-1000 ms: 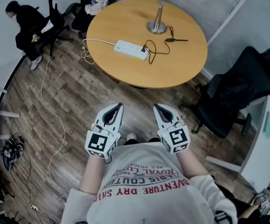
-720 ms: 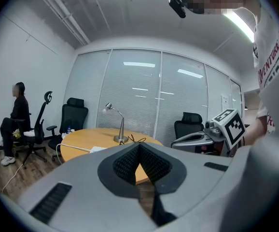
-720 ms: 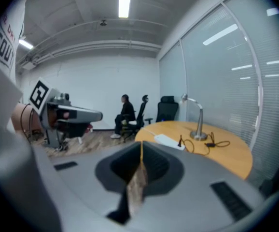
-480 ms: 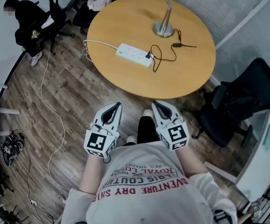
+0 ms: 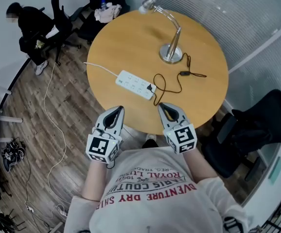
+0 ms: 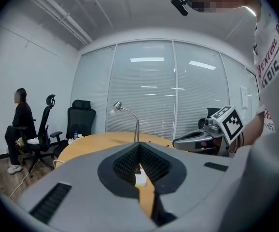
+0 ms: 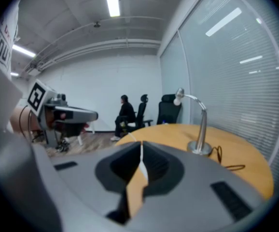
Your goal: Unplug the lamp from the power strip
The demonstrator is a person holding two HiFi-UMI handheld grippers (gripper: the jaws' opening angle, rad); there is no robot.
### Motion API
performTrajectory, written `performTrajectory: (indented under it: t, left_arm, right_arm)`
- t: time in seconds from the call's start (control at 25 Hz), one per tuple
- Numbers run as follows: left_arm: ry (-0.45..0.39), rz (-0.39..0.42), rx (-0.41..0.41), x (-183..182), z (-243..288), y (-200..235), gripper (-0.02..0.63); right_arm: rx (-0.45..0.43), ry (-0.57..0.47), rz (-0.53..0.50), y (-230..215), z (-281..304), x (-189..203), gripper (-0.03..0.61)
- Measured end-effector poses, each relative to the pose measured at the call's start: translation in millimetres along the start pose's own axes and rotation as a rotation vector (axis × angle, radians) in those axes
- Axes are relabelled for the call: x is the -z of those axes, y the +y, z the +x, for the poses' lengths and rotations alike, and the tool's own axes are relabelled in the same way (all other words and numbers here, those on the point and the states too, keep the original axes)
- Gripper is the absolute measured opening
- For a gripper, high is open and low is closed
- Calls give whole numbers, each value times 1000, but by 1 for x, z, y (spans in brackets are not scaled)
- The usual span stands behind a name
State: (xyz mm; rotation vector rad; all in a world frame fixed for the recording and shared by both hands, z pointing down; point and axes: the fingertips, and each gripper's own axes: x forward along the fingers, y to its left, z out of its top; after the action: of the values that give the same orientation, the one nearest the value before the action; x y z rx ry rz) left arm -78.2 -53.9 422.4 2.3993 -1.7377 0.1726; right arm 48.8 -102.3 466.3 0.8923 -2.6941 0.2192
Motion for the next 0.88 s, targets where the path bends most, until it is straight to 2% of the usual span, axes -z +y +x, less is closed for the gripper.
performTrajectory:
  t: [0.24, 0.48, 0.68, 0.76, 0.88]
  left_arm:
    - [47, 0, -10, 3, 45, 12, 28]
    - [101, 17, 63, 9, 86, 30, 28]
    - [186, 54, 200, 32, 123, 44, 28]
    - [248, 110, 279, 48, 134, 47, 28]
    - [358, 249, 419, 79, 145, 44, 28]
  right_arm:
    - [-26, 58, 43, -39, 28, 6, 31]
    - [4, 125, 77, -58, 49, 14, 31]
    - [57, 206, 157, -62, 68, 36, 31]
    - [87, 234, 188, -58, 75, 41, 31]
    - [126, 247, 206, -53, 82, 40, 31]
